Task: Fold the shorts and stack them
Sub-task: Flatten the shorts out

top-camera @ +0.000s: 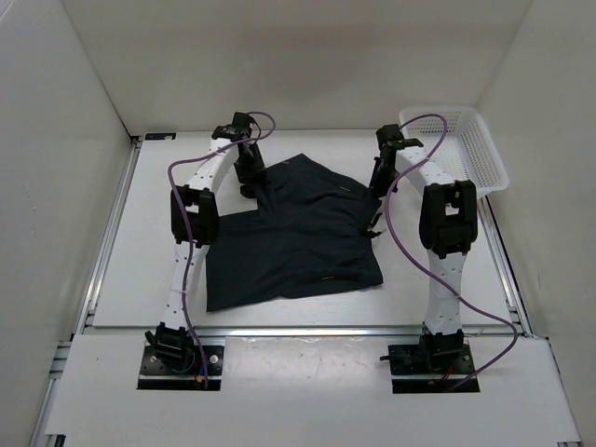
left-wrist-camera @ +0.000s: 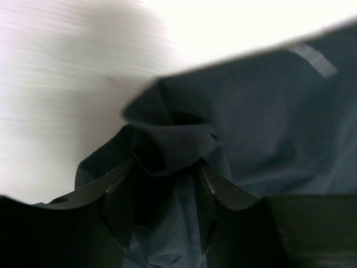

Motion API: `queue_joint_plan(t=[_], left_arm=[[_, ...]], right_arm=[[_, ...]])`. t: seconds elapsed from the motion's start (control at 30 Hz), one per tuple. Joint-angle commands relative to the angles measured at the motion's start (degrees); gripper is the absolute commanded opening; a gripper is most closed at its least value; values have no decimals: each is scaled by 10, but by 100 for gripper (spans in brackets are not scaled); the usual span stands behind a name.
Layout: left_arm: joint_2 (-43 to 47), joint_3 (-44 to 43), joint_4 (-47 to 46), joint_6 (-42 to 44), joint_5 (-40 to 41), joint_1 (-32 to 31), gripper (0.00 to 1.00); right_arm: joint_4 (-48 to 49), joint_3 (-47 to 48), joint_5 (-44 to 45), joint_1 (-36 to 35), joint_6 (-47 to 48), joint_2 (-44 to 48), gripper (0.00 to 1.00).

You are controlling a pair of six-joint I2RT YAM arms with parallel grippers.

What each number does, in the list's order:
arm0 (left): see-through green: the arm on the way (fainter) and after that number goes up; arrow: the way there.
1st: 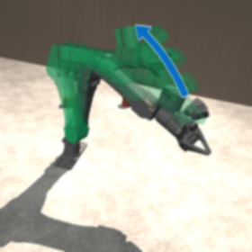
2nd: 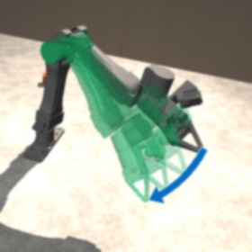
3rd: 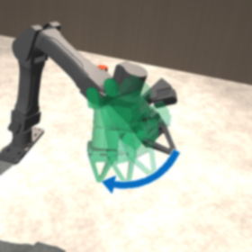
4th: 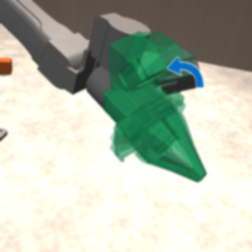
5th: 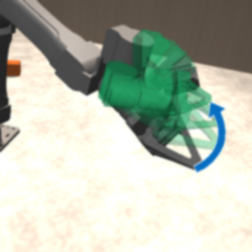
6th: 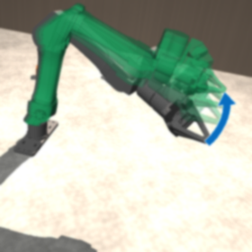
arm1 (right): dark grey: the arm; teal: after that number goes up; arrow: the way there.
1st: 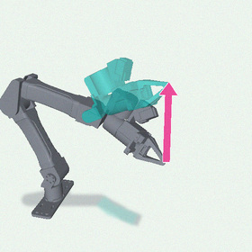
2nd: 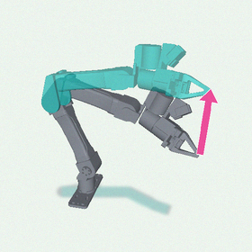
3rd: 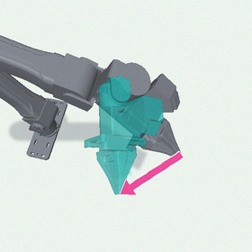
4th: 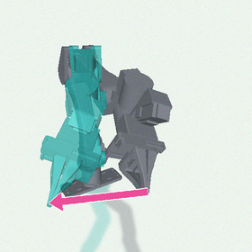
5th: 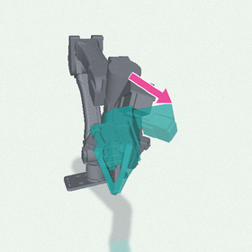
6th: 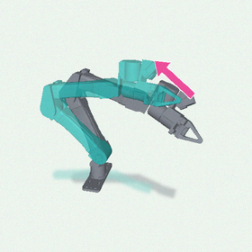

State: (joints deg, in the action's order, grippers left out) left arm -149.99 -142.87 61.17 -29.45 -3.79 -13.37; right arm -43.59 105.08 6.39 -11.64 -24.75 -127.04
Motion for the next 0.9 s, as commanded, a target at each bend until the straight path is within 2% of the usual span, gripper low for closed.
queue_joint_plan(t=[0.0,0.07,0.17,0.2,0.23,0.3,0.33,0.5,0.53,0.7,0.83,0.87], left_arm=[[46,-14,3,13,-3,-9,54],[46,11,4,19,2,-9,58],[60,49,4,19,19,-9,58],[68,57,4,19,26,-9,54],[73,65,4,19,26,-9,47],[81,71,4,19,42,-9,15],[89,71,11,19,48,-9,10],[161,64,33,40,98,9,10],[177,87,33,54,98,15,10],[238,133,39,97,41,62,10],[251,164,49,123,34,96,10],[251,170,49,123,34,96,13]], right_arm=[[-6,-4,13,3,7,36,0],[-6,-4,13,3,7,31,0],[-6,-4,13,3,7,31,0],[-6,-4,13,3,7,31,0],[-6,-4,13,3,7,31,0],[-6,-4,13,3,1,31,0],[-6,-4,13,3,1,31,0],[-6,-15,24,3,1,37,0],[-6,-15,24,3,1,37,0],[-6,-8,29,8,1,37,0],[-6,5,24,14,1,31,0],[-6,13,19,14,1,26,0]])
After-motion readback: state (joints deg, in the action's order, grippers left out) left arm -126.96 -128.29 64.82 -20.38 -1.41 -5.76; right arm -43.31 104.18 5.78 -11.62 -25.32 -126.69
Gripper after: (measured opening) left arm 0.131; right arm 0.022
